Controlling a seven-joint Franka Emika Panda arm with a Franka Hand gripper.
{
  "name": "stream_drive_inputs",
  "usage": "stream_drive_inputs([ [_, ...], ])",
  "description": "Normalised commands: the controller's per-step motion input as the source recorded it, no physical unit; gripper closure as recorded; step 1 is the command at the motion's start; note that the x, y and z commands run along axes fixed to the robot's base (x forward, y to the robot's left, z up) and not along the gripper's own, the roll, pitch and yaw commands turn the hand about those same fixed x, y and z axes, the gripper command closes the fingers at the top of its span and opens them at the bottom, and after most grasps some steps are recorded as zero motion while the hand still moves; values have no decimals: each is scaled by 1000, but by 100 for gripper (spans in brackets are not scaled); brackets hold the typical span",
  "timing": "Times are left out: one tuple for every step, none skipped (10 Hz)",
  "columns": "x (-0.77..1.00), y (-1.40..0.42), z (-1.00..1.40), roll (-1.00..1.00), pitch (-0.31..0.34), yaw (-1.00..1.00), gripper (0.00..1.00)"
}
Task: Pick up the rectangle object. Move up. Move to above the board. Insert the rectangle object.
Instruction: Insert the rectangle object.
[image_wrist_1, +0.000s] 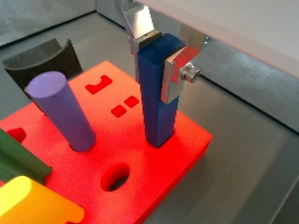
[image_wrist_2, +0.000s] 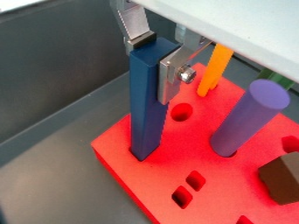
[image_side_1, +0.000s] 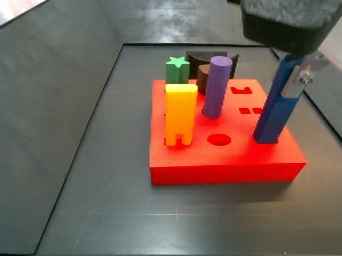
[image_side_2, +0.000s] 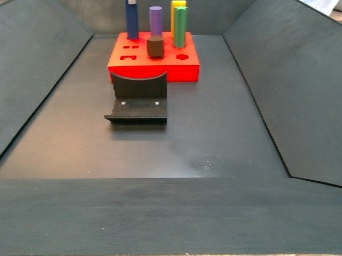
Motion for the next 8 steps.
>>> stream_drive_inputs([
  [426, -9, -254, 151, 271, -9, 100],
  [597, 0, -274, 140, 351, -97, 100],
  [551, 0, -283, 79, 309, -103, 100],
  [551, 0, -294, 59, 284, -111, 100],
  [597, 0, -294, 63, 293, -129, 100],
  [623, 0, -291, 73, 296, -137, 100],
  [606, 0, -291, 60, 270, -120, 100],
  [629, -6, -303, 64, 270, -109, 100],
])
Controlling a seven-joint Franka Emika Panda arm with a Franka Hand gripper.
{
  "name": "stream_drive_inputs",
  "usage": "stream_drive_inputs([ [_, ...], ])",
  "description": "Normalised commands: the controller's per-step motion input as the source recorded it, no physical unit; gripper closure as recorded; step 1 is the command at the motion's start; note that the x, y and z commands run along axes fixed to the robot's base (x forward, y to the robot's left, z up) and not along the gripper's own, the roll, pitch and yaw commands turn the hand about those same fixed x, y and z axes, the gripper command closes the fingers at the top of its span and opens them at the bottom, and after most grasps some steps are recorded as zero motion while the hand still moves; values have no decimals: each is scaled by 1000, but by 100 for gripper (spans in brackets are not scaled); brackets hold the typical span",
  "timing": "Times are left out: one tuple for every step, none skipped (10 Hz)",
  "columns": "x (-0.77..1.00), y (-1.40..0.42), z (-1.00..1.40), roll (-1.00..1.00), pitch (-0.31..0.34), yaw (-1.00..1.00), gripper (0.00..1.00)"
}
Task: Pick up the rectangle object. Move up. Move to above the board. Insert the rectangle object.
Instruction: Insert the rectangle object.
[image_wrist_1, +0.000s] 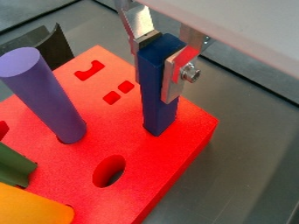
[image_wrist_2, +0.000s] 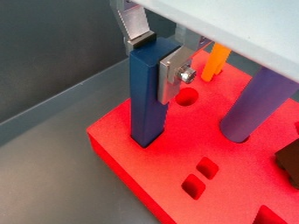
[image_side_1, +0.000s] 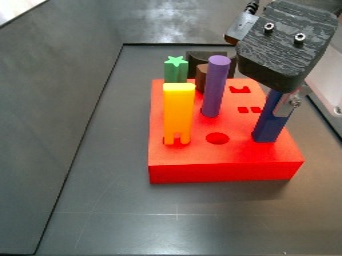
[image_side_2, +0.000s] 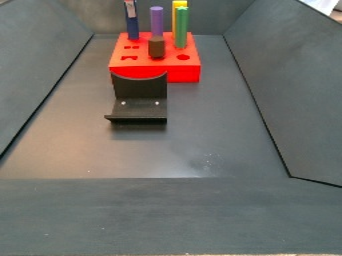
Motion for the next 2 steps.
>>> stream_drive_inputs([
  [477, 0, -177, 7, 154, -120, 100],
  [0, 0, 0, 0, 0, 0, 100],
])
